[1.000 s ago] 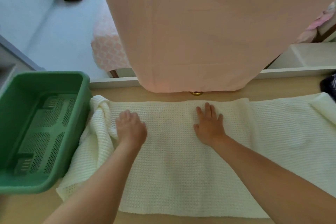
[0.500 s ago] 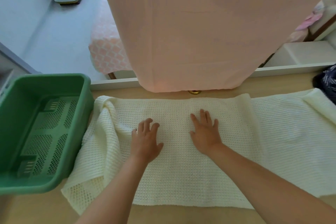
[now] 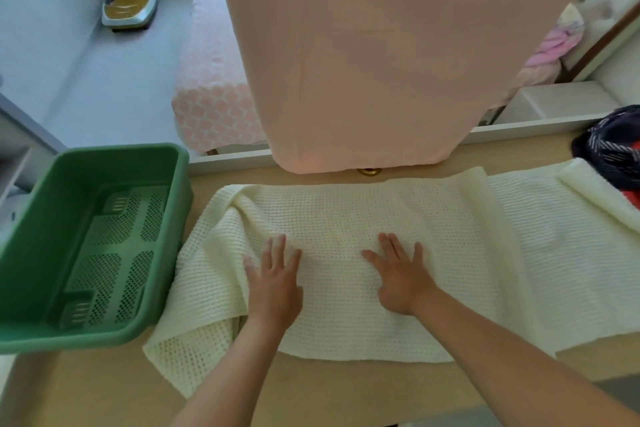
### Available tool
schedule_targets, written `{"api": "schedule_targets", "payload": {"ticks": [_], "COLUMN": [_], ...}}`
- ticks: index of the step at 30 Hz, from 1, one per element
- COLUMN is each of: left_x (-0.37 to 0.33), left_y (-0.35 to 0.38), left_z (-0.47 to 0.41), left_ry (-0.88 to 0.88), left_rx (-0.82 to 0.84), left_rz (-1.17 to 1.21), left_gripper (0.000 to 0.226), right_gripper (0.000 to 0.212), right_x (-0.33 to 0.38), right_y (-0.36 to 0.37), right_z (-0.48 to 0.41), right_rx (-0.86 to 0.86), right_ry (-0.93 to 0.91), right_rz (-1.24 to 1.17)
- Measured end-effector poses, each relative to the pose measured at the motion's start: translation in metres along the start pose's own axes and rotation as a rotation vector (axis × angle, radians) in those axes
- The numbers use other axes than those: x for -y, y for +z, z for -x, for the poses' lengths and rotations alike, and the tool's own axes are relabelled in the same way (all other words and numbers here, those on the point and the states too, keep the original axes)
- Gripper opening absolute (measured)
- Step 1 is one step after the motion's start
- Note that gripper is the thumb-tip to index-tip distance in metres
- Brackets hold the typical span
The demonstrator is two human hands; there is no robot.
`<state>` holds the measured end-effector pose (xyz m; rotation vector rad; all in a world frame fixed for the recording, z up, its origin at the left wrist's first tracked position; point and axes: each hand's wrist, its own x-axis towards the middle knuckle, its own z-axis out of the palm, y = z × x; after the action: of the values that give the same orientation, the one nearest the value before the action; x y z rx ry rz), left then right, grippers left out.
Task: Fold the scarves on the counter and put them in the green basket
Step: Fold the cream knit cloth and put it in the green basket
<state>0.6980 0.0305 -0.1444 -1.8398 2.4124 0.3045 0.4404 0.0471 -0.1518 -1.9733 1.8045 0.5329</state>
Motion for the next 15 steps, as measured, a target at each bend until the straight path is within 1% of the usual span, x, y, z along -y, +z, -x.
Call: {"api": "schedule_targets", "payload": {"ticks": [2, 3, 5, 7, 8, 10, 11, 13, 15], "left_x": [0.011, 0.018, 0.031, 0.044, 0.051, 0.066, 0.074, 0.089, 0.1], "left_y": [0.001, 0.001, -0.003, -0.01, -0.013, -0.017, -0.016, -0.013, -0.011], "left_z": [0.012, 0.018, 0.03, 0.043, 0.05, 0.064, 0.071, 0.081, 0.087], "left_ry": [-0.067, -0.063, -0.035, -0.081, -0.122, -0.17, -0.17, -0.162, -0.182], "left_rx": [0.049, 0.054, -0.044, -0.168, -0.187, -0.151, -0.119, -0.035, 0.049], "left_rz": [0.028, 0.074, 0.21, 0.29, 0.316, 0.318, 0.281, 0.165, 0.079], "left_gripper": [0.072, 0.071, 0.062, 0.053, 0.053, 0.062, 0.068, 0.077, 0.082], "right_gripper": [0.085, 0.086, 0.083, 0.076, 0.074, 0.082, 0.089, 0.102, 0.111], "right_x": [0.02, 0.034, 0.066, 0.101, 0.12, 0.158, 0.174, 0.194, 0.194], "right_y": [-0.006, -0.009, -0.012, -0.019, -0.022, -0.027, -0.028, -0.024, -0.015], "right_z": [0.004, 0.006, 0.009, 0.013, 0.014, 0.014, 0.013, 0.009, 0.006], "right_rx": [-0.03, -0.048, -0.083, -0.137, -0.171, -0.188, -0.152, -0.013, 0.096], "right_ry": [0.0, -0.033, -0.138, -0.262, -0.319, -0.386, -0.39, -0.359, -0.308], "right_rz": [0.005, -0.018, -0.092, -0.193, -0.237, -0.282, -0.278, -0.221, -0.151]}}
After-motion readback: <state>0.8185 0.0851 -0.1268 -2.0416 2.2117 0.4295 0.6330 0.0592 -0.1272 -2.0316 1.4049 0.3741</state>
